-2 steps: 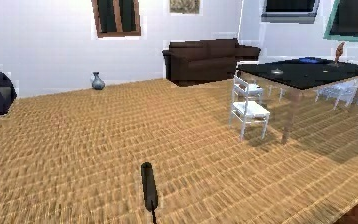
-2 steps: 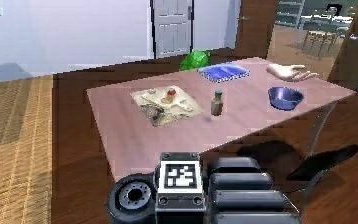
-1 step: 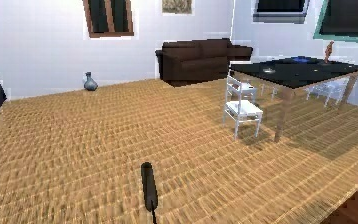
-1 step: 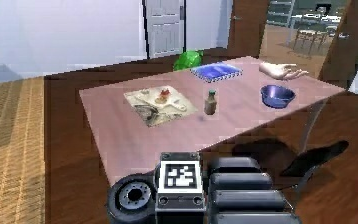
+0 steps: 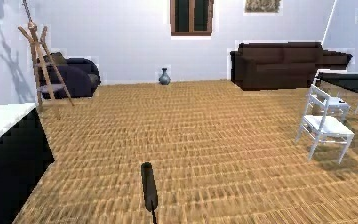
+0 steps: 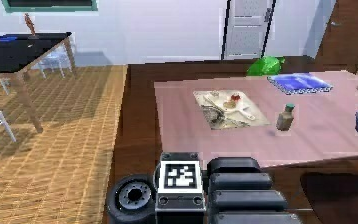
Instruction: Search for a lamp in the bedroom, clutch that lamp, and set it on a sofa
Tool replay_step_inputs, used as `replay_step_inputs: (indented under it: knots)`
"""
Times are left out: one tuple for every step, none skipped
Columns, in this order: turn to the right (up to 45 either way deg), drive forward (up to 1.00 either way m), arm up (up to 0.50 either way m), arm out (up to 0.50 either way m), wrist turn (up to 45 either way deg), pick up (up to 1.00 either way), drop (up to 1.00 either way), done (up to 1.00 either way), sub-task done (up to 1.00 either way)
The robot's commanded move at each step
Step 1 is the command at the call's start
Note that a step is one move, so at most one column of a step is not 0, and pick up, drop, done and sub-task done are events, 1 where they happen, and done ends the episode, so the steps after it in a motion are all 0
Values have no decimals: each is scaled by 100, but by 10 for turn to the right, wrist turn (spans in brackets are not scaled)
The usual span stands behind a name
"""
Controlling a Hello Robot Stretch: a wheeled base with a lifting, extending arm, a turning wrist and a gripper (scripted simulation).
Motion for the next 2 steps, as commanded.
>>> replay_step_inputs:
  knots:
    - [0, 15, 0, 0, 0, 0, 0, 0, 0]
    - [210, 0, 0, 0, 0, 0, 0, 0, 0]
